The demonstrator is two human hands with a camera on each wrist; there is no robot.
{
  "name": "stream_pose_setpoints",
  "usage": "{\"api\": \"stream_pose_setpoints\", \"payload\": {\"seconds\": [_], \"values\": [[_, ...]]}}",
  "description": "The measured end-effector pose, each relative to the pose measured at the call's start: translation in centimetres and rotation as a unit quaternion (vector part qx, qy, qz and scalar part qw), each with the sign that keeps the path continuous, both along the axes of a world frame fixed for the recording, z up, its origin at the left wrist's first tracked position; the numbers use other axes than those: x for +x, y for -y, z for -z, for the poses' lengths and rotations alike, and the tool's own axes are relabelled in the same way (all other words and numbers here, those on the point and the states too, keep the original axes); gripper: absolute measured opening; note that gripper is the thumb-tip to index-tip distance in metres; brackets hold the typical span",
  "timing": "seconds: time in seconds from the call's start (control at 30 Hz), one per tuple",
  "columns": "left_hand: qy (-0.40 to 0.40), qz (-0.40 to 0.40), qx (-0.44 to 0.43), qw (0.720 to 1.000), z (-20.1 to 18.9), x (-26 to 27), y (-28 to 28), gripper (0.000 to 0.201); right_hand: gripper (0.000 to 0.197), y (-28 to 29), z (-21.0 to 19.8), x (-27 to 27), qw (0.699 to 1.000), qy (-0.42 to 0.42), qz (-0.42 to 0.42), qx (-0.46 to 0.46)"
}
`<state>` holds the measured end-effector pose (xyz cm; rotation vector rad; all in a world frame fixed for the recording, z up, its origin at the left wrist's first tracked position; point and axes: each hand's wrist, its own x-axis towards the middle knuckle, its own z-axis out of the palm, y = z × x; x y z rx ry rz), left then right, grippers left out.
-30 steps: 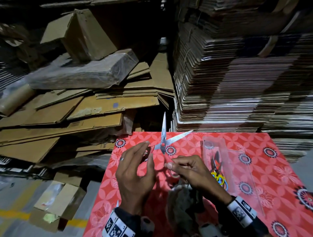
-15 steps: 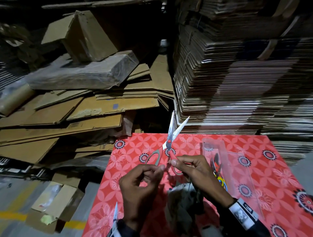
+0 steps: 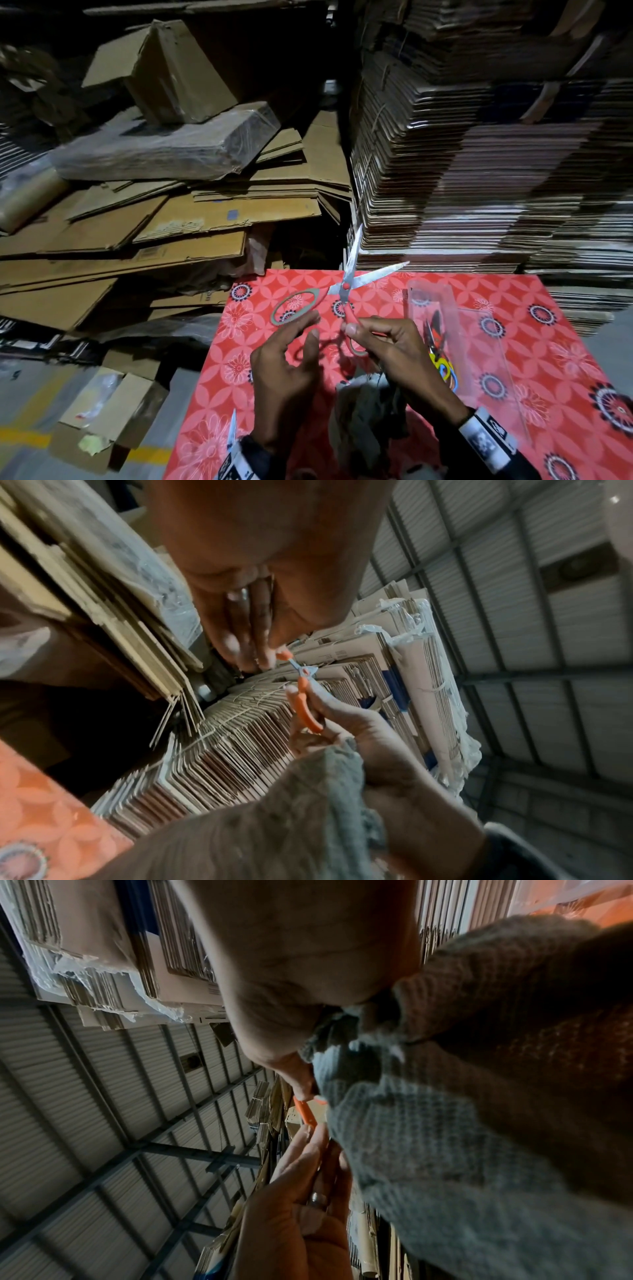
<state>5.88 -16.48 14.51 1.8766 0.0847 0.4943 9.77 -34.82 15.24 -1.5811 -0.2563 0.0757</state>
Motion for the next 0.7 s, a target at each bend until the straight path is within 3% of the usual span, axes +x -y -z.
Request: {"api": "stream_pose_setpoints", "payload": {"seconds": [0.13, 0.23, 0.37, 0.53, 0.7], "values": [[-0.042, 0.024, -0.063, 0.997, -0.5, 0.4, 0.8, 0.036, 0.050, -0.3, 0.1, -0.4, 0.999, 0.002, -0.038, -0.017], [-0.041, 0.056, -0.126, 0.990, -1.4, 0.9, 2.0, 0.023, 0.042, -0.8, 0.1, -0.8, 0.998, 0.005, -0.059, -0.013], [-0.040, 0.061, -0.257, 0.964, -2.2, 1.3, 3.0, 0.037, 0.047, -1.2, 0.2, -1.1, 0.997, 0.000, -0.082, -0.005], [-0.072, 0.046, -0.366, 0.927, -2.0, 2.4, 2.9, 0.032, 0.063, -1.8, 1.1, -1.0, 0.995, -0.030, -0.094, 0.001], [-0.092, -0.005, -0.401, 0.911, -2.3, 3.2, 1.7, 0.021, 0.035, -1.3, 1.0, -1.0, 0.994, -0.053, -0.099, 0.015]]}}
